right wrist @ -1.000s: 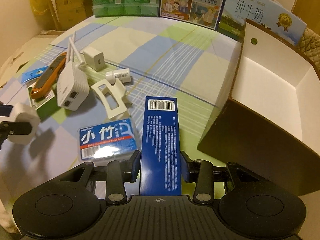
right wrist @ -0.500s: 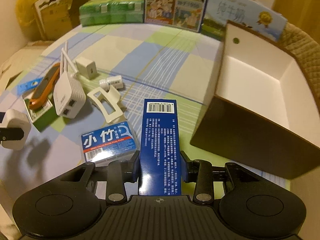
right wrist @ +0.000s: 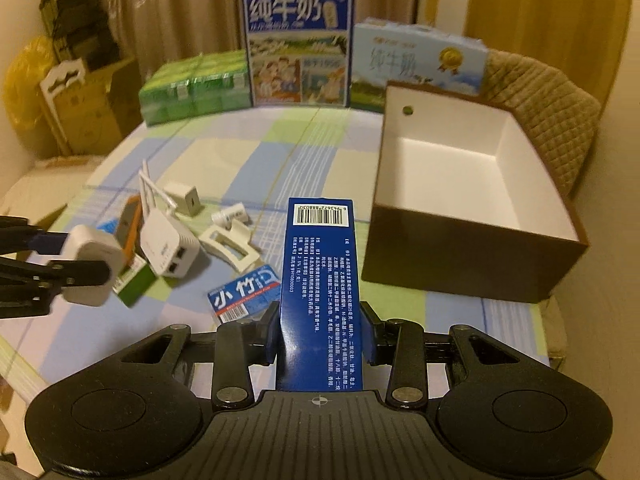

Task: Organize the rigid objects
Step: 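Carry the white plug adapter and blue box into the brown box with both tools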

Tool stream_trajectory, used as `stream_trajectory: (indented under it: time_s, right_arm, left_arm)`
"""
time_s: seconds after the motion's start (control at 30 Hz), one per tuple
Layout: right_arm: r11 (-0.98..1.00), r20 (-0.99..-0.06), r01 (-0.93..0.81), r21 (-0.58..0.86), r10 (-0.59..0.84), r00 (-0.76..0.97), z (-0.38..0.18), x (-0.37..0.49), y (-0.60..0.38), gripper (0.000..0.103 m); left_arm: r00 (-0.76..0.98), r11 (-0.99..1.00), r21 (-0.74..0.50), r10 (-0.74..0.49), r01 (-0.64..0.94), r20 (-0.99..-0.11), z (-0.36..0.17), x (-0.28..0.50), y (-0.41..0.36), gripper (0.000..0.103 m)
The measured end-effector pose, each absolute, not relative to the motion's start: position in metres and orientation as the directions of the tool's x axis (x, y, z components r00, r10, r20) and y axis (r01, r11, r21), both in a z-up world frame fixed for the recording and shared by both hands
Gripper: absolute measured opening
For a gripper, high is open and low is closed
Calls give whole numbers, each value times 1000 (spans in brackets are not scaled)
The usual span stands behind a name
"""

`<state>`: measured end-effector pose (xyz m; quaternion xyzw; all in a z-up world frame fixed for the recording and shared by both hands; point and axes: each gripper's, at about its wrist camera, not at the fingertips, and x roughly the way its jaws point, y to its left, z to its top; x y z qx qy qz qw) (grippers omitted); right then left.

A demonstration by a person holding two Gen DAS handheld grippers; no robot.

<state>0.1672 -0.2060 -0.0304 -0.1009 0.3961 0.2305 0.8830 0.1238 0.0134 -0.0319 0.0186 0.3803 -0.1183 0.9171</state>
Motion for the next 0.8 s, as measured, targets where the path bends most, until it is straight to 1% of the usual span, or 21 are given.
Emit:
stream_trajectory:
  time_s: [0.17,0.3,0.4,0.6,0.8]
  right_arm:
    - [894,-716,-448,22,327,617,-9,167,-224,36]
    - [911,-689,-412,21,312,654,5,183,-243,36]
    - [918,-670,-395,20,306,676,13,204,-259,36]
    - [922,-651,-386,18,304,696,22,256,-293,36]
    - [923,-653,-385,5,295,698,25,315,-323,36]
  left_arm:
    - [687,960,-45,-229,276,-690,-19,143,-8,41]
    - [699,953,-36,-245,299,-672,-8,167,-32,41]
    - [710,950,-34,-256,311,-656,0,190,-55,41]
    - [710,944,-38,-273,329,-650,10,243,-109,41]
    - [702,949,-39,-260,314,-663,8,300,-154,41]
